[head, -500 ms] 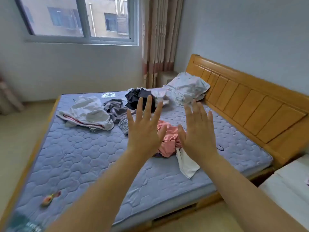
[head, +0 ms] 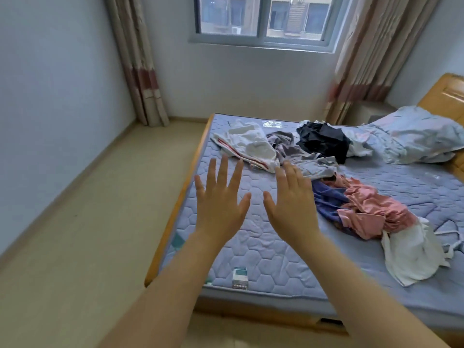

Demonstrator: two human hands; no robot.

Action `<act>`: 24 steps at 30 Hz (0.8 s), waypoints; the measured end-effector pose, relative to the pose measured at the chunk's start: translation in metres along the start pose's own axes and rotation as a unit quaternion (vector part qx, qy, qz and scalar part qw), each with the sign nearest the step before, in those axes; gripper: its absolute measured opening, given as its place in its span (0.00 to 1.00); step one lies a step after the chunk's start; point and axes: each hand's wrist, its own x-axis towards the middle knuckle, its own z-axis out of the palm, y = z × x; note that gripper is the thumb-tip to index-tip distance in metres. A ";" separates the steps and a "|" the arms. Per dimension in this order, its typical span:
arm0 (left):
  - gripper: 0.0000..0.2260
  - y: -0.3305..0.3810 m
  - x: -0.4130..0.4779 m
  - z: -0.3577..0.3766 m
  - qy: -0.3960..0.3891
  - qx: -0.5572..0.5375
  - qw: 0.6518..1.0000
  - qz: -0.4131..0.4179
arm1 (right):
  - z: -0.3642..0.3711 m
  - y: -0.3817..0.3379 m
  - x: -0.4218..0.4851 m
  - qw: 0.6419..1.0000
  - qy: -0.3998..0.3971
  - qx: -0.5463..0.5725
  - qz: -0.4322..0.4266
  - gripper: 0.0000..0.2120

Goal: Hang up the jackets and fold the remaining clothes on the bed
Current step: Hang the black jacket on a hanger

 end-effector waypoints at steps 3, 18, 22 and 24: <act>0.29 -0.105 -0.019 -0.018 0.002 0.029 0.999 -0.014 | 0.037 -0.101 0.014 0.999 -0.016 0.017 -0.024 0.29; 0.33 -0.432 -0.006 -0.063 -0.078 0.034 0.988 -0.130 | 0.173 -0.407 0.120 0.990 -0.062 0.101 -0.072 0.32; 0.31 -0.520 0.045 -0.044 -0.074 0.048 0.988 -0.129 | 0.229 -0.459 0.186 0.990 -0.059 0.104 -0.074 0.30; 0.31 -0.567 0.082 -0.035 -0.074 0.071 0.987 -0.121 | 0.258 -0.484 0.228 0.990 -0.054 0.110 -0.072 0.29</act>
